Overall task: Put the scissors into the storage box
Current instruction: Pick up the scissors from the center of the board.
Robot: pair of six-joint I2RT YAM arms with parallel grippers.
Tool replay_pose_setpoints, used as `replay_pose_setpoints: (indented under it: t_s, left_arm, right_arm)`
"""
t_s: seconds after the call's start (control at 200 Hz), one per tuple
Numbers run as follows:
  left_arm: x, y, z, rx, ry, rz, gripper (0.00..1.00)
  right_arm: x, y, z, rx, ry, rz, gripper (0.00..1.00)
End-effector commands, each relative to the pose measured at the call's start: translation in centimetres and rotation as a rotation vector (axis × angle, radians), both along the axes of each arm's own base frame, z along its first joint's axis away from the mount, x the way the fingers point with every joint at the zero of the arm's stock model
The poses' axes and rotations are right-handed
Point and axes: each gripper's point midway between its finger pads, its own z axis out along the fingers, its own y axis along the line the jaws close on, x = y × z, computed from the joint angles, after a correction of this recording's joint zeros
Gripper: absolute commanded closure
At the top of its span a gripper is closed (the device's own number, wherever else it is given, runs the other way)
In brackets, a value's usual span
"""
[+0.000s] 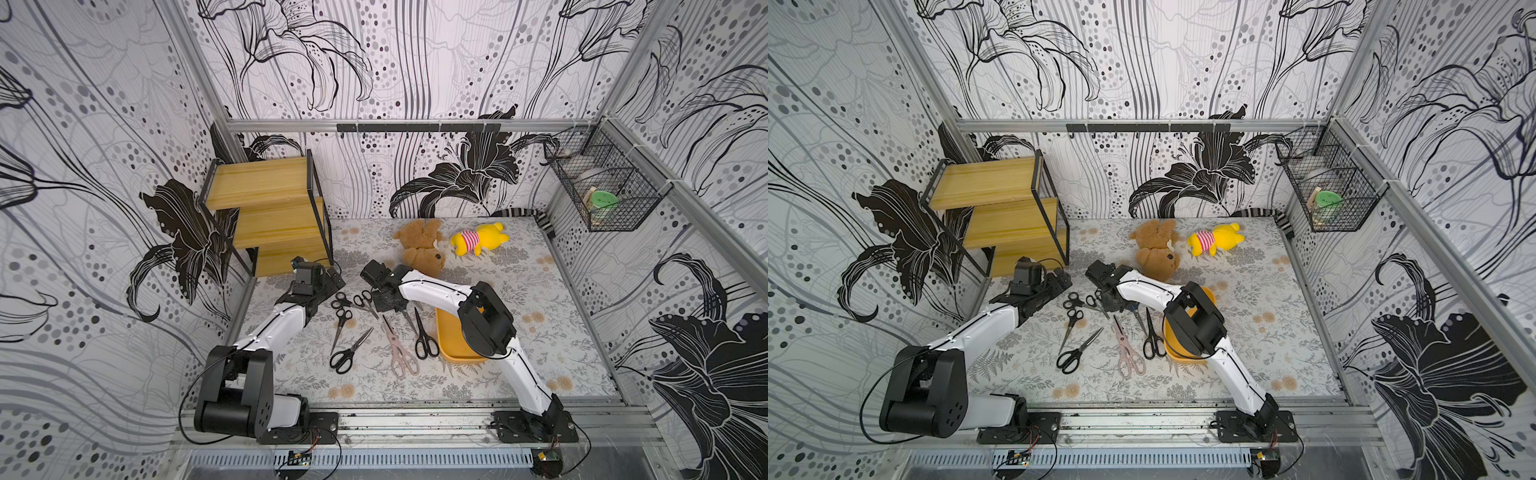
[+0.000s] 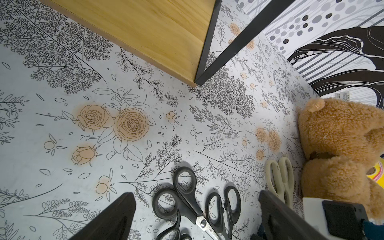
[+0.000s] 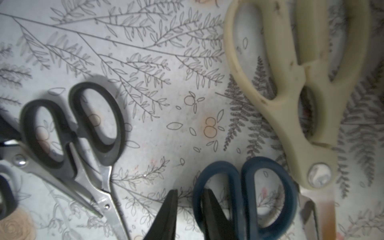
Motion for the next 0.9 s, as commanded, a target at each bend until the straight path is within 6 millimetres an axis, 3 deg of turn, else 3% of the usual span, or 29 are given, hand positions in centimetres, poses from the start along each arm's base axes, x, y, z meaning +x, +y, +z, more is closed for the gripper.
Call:
replay_pose_setpoints:
  t_s: [0.0, 0.355, 0.526, 0.656, 0.796, 0.896]
  left_arm:
    - [0.7, 0.5, 1.8, 0.012, -0.056, 0.021, 0.03]
    - [0.8, 0.8, 1.9, 0.008, -0.06, 0.028, 0.03]
    - [0.8, 0.8, 2.0, 0.005, -0.066, 0.031, 0.03]
    - [0.8, 0.9, 2.0, 0.004, -0.066, 0.033, 0.03]
    - [0.8, 0.8, 2.0, 0.003, -0.067, 0.031, 0.03]
    - [0.8, 0.8, 2.0, 0.005, -0.066, 0.032, 0.03]
  right_arm:
    - [-0.1, -0.6, -1.6, -0.049, 0.008, -0.011, 0.76]
    - [0.0, -0.7, -2.1, -0.062, 0.006, -0.005, 0.85]
    - [-0.1, -0.8, -2.4, -0.064, 0.013, -0.002, 1.0]
    - [0.0, -0.7, -2.3, -0.06, 0.009, -0.002, 1.0]
    - [0.2, -0.1, -1.0, -0.024, -0.009, 0.001, 1.0]
    - [0.6, 0.9, 1.6, 0.038, -0.03, 0.007, 1.0]
